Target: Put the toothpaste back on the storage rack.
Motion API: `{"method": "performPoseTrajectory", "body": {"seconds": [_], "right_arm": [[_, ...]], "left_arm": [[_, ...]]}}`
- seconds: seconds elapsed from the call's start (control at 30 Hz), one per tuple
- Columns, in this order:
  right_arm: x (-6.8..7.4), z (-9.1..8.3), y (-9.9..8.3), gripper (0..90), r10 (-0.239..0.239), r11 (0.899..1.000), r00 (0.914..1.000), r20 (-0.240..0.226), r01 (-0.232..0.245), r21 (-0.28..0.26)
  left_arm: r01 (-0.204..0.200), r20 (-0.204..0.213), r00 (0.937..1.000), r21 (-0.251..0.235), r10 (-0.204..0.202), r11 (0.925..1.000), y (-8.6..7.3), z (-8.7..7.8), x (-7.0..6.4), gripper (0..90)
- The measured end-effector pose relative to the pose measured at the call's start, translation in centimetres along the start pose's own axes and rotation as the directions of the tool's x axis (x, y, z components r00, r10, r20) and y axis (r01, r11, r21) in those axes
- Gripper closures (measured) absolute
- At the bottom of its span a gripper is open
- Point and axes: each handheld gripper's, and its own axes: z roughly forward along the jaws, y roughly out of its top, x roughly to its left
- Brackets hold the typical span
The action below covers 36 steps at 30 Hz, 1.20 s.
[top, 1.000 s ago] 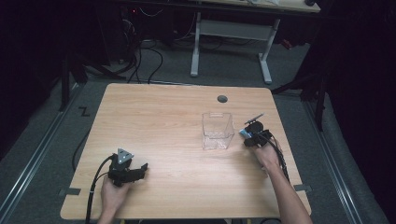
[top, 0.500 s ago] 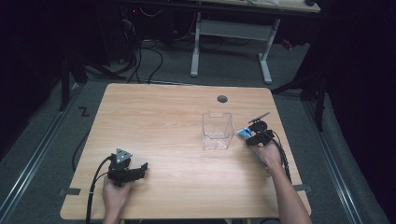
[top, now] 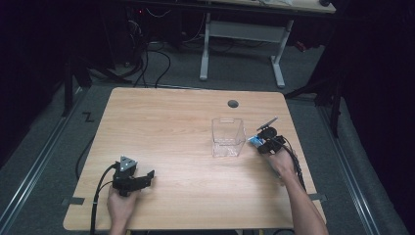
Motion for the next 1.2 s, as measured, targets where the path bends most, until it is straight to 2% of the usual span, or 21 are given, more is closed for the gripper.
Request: {"method": "performPoseTrajectory", "body": {"seconds": [0.1, 0.23, 0.4, 0.57, 0.7, 0.83, 1.2], "right_arm": [[-0.3, -0.2, -0.2, 69.8, -0.006, 1.000, 0.9998, -0.017, 0.006, -0.020], [-0.7, -0.4, -0.3, 71.2, 0.015, 1.000, 0.9988, -0.046, -0.016, -0.027], [-0.6, -0.8, -0.3, 71.7, 0.001, 0.999, 0.9982, -0.059, -0.004, -0.041], [-0.2, -1.5, -0.6, 72.2, -0.011, 0.998, 0.9981, -0.061, 0.007, -0.057], [-0.2, -2.6, -0.8, 72.5, -0.001, 0.995, 0.9956, -0.094, -0.009, -0.104], [0.0, -3.0, -0.9, 72.5, -0.007, 0.994, 0.9953, -0.096, -0.004, -0.105], [0.5, -4.4, -0.5, 72.9, -0.017, 0.987, 0.9937, -0.111, -0.001, -0.159]], "left_arm": [[0.000, 0.001, 1.0000, -0.001, 0.000, 1.0000, 0.0, 0.0, 0.0, 23.2], [-0.006, -0.001, 1.0000, 0.001, 0.006, 1.0000, 0.0, 0.0, -0.1, 23.2], [-0.022, -0.008, 0.9997, 0.006, 0.022, 0.9997, 0.0, 0.1, -0.3, 23.2], [-0.062, -0.021, 0.9978, 0.020, 0.063, 0.9979, 0.0, 0.2, -0.9, 22.8], [-0.087, -0.040, 0.9954, 0.030, 0.088, 0.9958, 0.1, 0.3, -1.2, 23.2], [-0.089, -0.035, 0.9954, 0.029, 0.090, 0.9956, 0.1, 0.3, -1.3, 24.3], [-0.085, -0.037, 0.9956, 0.019, 0.086, 0.9962, 0.1, 0.2, -1.1, 30.2]]}}
